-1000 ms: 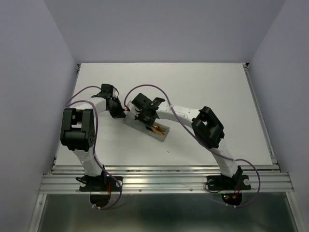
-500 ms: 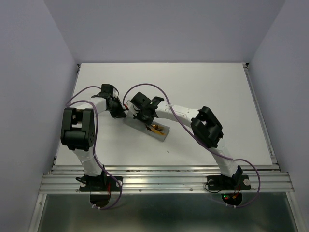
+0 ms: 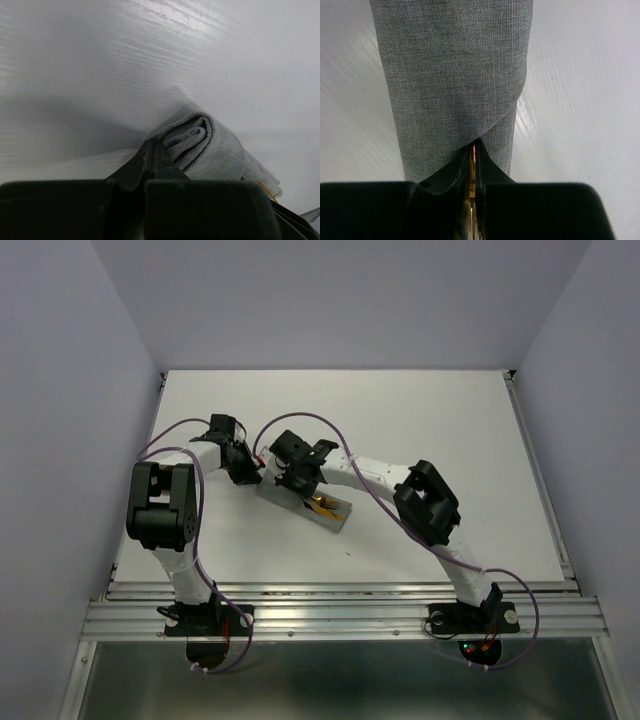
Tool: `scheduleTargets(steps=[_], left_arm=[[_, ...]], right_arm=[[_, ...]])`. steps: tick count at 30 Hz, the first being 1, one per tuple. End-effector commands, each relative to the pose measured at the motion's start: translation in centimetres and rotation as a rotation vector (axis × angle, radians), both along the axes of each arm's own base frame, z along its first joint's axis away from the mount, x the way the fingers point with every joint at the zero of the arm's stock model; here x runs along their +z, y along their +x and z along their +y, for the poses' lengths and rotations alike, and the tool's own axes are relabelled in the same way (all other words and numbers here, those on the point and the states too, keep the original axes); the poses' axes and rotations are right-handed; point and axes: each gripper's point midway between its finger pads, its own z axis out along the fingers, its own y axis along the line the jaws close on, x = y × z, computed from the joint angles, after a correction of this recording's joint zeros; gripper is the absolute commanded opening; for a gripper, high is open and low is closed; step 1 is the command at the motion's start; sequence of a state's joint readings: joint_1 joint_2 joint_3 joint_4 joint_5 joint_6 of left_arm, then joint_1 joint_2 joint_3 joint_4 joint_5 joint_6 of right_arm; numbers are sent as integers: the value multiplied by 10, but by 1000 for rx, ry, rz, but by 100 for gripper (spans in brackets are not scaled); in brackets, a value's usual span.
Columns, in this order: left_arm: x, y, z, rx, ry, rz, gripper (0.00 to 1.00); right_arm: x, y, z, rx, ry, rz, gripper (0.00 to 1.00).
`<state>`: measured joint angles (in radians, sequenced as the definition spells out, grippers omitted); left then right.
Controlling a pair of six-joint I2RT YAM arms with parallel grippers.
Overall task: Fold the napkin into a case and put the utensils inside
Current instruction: Stuff the fork into the folded napkin.
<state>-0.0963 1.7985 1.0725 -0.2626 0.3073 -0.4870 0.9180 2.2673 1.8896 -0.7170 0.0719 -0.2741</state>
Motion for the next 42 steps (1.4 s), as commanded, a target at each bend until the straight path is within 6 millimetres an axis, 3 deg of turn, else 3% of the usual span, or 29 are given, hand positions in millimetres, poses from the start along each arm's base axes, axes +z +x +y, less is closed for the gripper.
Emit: scheduleTargets(steps=[1, 8, 13, 18, 21, 23, 29, 32, 33, 36, 37, 38, 39, 40, 42], left_arm=[[-1, -7, -2, -24, 3, 11, 0], [1, -4, 0, -26, 16, 5, 0], [2, -4, 1, -26, 24, 5, 0], [1, -5, 1, -27, 25, 8, 0], [3, -3, 2, -26, 29, 1, 0], [3, -3, 2, -27, 28, 2, 0], [3, -2, 2, -26, 30, 2, 0], [3, -4, 4, -24, 38, 4, 0], [4, -4, 4, -23, 41, 1, 0], [4, -3, 4, -21, 41, 0, 0], [6, -2, 4, -20, 41, -5, 0], [5, -3, 4, -19, 40, -3, 0], [8, -1, 4, -18, 41, -11, 0], [9, -1, 4, -18, 42, -14, 0], [14, 1, 5, -13, 47, -26, 0]], right_arm=[[19, 9, 12, 3, 48, -69, 15], [31, 12, 11, -25, 69, -98, 25], [35, 12, 7, -37, 68, -108, 27], [38, 11, -2, -56, 52, -125, 27], [41, 10, -9, -70, 41, -139, 36], [45, 11, -14, -86, 40, -156, 36], [56, 10, -10, -98, 97, -171, 42], [57, 11, -13, -114, 94, -180, 51], [63, 11, -13, -121, 109, -190, 60], [70, 20, -23, -179, 145, -210, 71], [84, 25, -29, -210, 178, -235, 80], [89, 29, -34, -248, 203, -245, 85], [90, 34, -41, -288, 215, -273, 96], [113, 48, -51, -376, 275, -344, 100], [125, 61, -74, -495, 305, -410, 100]])
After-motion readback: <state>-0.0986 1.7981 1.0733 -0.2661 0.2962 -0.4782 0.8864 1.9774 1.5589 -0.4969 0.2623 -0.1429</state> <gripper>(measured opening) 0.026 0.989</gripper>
